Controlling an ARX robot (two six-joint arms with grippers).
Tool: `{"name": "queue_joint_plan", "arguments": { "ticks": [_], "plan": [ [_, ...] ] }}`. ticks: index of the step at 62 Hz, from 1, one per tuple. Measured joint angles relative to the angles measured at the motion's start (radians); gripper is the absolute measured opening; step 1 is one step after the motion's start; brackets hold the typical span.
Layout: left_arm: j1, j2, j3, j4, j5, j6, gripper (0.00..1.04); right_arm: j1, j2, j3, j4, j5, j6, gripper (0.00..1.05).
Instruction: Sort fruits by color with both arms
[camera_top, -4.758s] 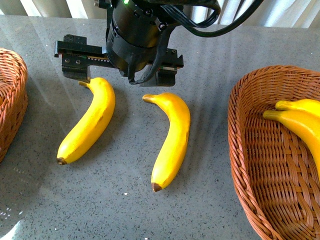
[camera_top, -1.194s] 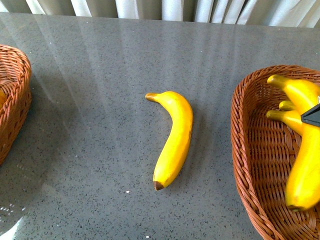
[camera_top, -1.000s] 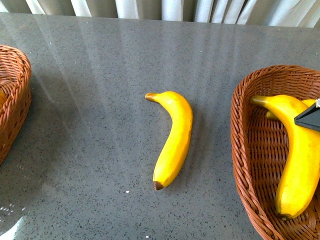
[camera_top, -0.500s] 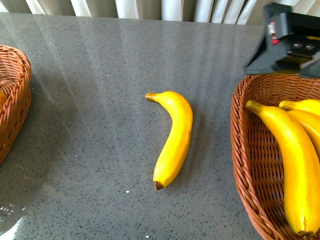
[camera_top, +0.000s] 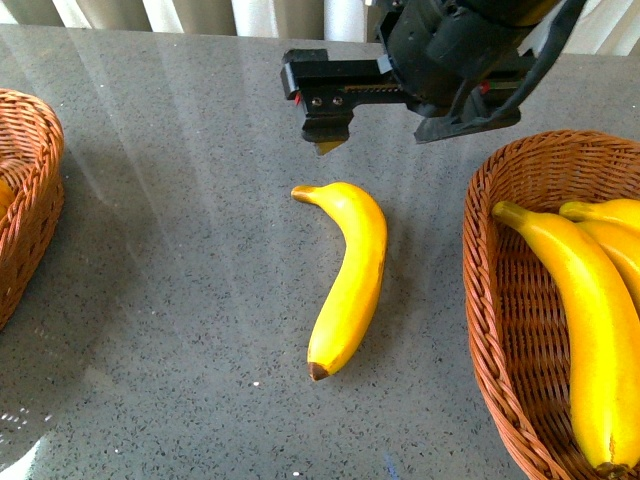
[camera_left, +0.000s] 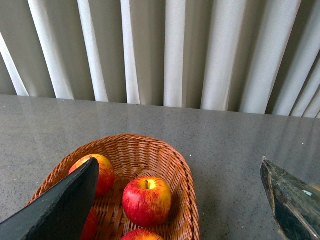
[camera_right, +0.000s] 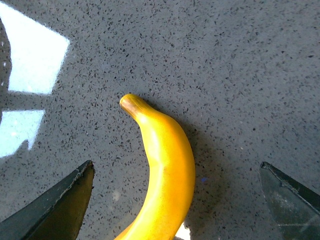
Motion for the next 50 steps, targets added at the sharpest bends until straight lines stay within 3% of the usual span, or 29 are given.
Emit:
{"name": "queue_joint_plan", "arguments": {
  "ticks": [16, 50],
  "plan": [
    [0.0, 0.0, 0.0, 0.0, 0.0, 0.0, 0.96, 0.019, 0.134, 0.111, -0.053, 0.014, -0.016, 0.96],
    [0.0, 0.0, 0.0, 0.0, 0.0, 0.0, 0.96, 0.044, 0.216, 0.145, -0.111, 0.015, -0.015, 0.96]
  ]
}}
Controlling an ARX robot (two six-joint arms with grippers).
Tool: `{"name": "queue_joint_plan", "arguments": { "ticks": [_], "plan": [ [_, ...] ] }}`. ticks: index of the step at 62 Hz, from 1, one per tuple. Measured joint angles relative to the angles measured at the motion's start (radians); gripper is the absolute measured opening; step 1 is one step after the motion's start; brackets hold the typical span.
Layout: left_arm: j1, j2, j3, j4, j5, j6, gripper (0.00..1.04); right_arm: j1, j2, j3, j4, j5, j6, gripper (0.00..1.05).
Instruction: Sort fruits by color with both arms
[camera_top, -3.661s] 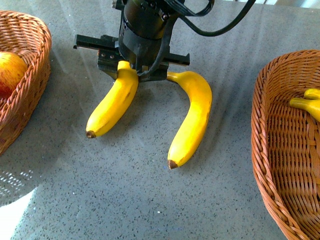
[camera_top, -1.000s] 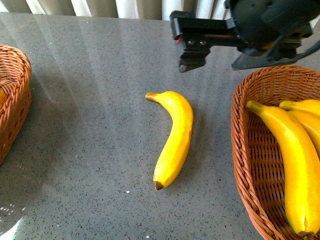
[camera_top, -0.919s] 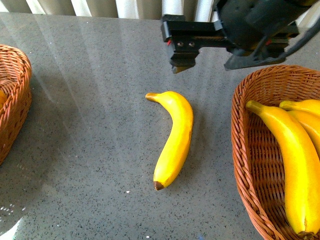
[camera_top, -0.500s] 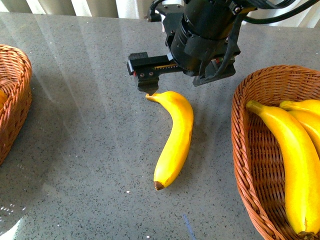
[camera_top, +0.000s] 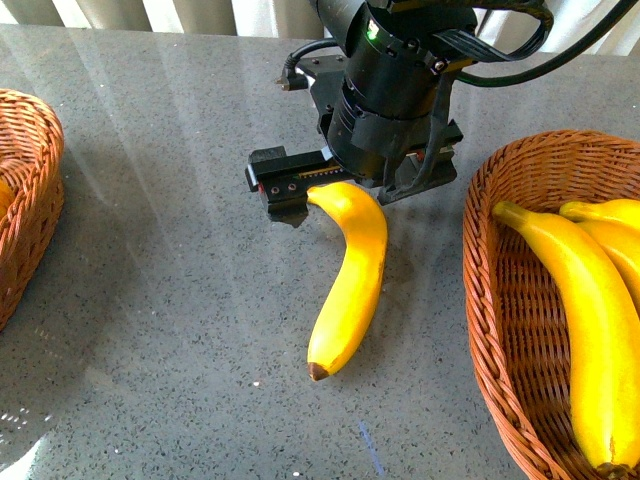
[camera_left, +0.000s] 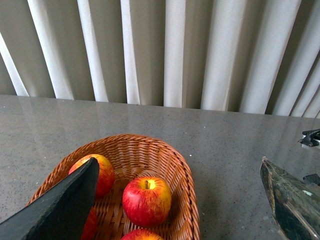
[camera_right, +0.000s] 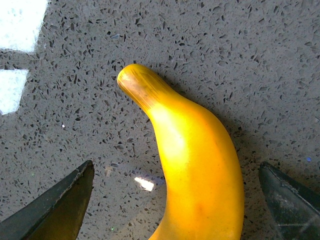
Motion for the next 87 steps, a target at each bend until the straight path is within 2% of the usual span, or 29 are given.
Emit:
{"name": "queue_joint_plan", "arguments": {
  "ticks": [54, 78, 87],
  "plan": [
    [0.0, 0.0, 0.0, 0.0, 0.0, 0.0, 0.96, -0.009, 0.019, -0.007, -0.005, -0.005, 0.0, 0.95],
    [0.0, 0.0, 0.0, 0.0, 0.0, 0.0, 0.96, -0.027, 0.019, -0.011, -0.006, -0.024, 0.01, 0.4],
    [0.0, 0.0, 0.0, 0.0, 0.0, 0.0, 0.96, -0.035, 0.014, -0.011, -0.008, -0.045, 0.027, 0.34]
  ]
}}
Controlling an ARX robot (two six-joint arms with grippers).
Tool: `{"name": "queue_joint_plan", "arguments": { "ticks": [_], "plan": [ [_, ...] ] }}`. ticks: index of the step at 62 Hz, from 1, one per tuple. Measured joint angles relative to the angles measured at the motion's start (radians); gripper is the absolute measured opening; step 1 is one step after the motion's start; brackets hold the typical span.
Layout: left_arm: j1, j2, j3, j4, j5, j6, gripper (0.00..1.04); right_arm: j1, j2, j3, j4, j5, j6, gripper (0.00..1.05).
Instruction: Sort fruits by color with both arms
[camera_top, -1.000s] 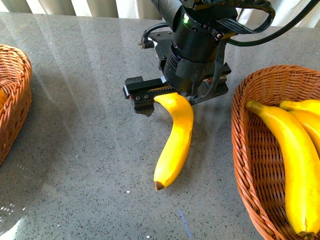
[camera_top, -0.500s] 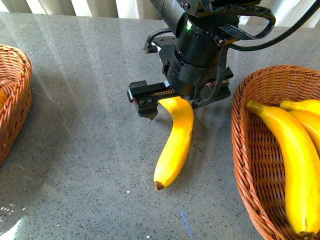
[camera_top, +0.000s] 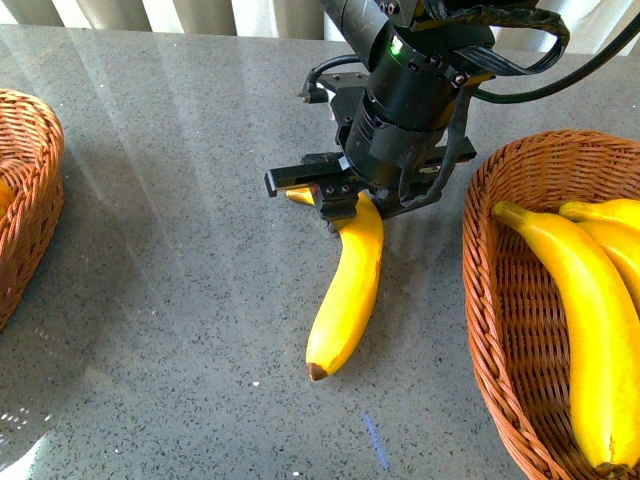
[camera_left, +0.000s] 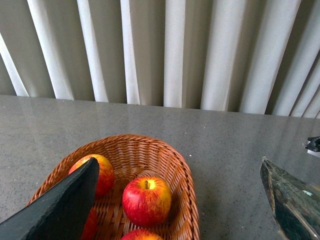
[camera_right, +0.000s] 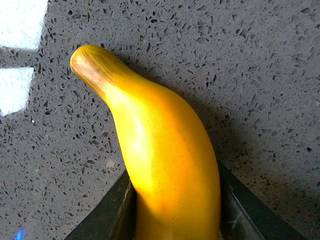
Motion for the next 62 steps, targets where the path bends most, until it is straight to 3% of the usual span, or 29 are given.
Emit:
{"name": "queue_joint_plan", "arguments": {
  "ticks": [13, 28, 38, 49, 62],
  "plan": [
    [0.0, 0.0, 0.0, 0.0, 0.0, 0.0, 0.96, -0.009, -0.042, 0.007, 0.0, -0.042, 0.027, 0.34],
    [0.0, 0.0, 0.0, 0.0, 0.0, 0.0, 0.96, -0.06, -0.333, -0.077, 0.065, -0.122, 0.011, 0.33],
    [0.0, 0.0, 0.0, 0.0, 0.0, 0.0, 0.96, -0.17, -0.496, -0.246, 0.09, -0.152, -0.055, 0.33],
    [0.0, 0.0, 0.0, 0.0, 0.0, 0.0, 0.96, -0.383, -0.654, -0.505, 0.101, -0.167, -0.175, 0.33],
    [0.0, 0.0, 0.0, 0.0, 0.0, 0.0, 0.96, -0.5, -0.677, -0.636, 0.122, -0.19, -0.238, 0.33]
  ]
}}
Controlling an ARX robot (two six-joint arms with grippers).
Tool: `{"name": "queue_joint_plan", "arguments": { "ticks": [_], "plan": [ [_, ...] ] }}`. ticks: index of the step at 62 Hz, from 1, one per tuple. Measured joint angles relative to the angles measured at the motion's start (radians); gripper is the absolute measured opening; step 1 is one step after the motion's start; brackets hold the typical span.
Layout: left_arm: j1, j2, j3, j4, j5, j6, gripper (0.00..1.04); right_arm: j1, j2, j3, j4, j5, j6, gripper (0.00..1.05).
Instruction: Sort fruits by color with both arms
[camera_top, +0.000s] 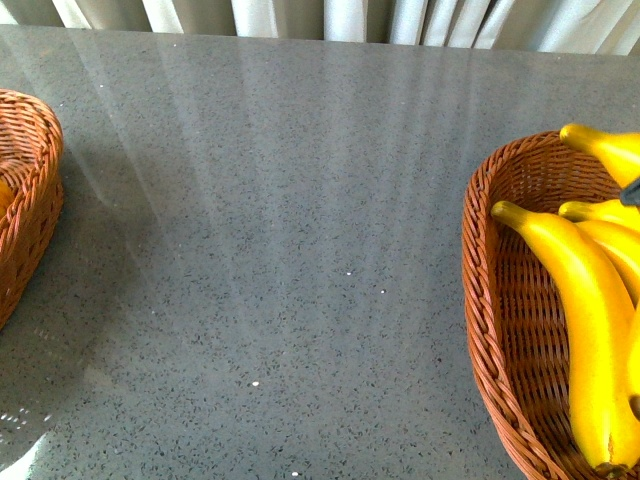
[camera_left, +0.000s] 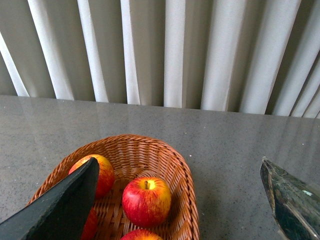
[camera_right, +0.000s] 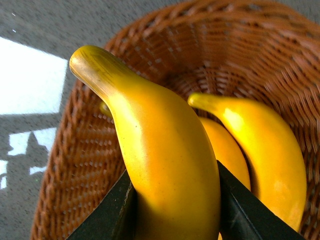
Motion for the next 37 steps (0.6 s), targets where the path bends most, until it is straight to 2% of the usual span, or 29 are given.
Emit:
{"name": "queue_joint_plan", "arguments": {
  "ticks": [22, 37],
  "plan": [
    [0.0, 0.0, 0.0, 0.0, 0.0, 0.0, 0.96, -0.048, 0.031, -0.064, 0.066, -0.006, -0.053, 0.34],
    [0.0, 0.0, 0.0, 0.0, 0.0, 0.0, 0.96, -0.048, 0.048, -0.073, 0.08, -0.038, -0.063, 0.71]
  ]
}}
